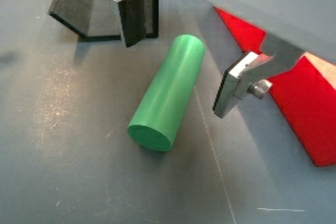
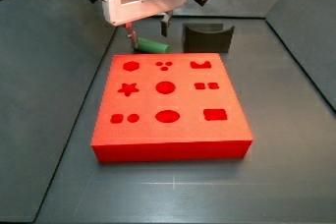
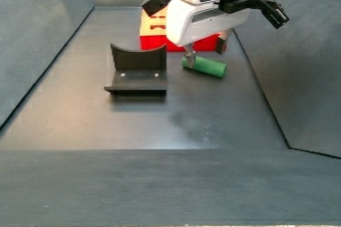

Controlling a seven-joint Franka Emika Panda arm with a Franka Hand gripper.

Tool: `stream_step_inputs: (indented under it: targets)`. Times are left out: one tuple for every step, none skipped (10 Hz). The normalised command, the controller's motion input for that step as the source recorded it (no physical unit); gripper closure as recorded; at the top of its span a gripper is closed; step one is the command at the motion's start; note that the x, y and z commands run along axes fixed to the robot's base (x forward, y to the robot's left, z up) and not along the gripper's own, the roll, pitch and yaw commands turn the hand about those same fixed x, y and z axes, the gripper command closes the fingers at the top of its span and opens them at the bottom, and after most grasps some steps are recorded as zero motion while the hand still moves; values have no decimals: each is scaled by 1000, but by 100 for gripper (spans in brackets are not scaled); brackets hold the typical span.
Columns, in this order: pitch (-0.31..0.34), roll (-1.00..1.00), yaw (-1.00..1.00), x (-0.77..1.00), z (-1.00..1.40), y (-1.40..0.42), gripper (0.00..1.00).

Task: Pick up the round object. Move up. Place the round object on the fixture. Regrasp the round object. Move to above the board. Insert the round object.
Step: Pick up the round object.

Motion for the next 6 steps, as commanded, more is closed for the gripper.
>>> stream_step_inputs:
  targets:
    - [0,0,123,114,-617,20,0]
    - [0,0,151,43,-637,0,0]
    - [0,0,0,0,-40,0,0]
    - [0,0,0,0,0,0,100]
    - [0,6,0,0,-17,-29,100]
    - [0,0,0,0,0,0,100]
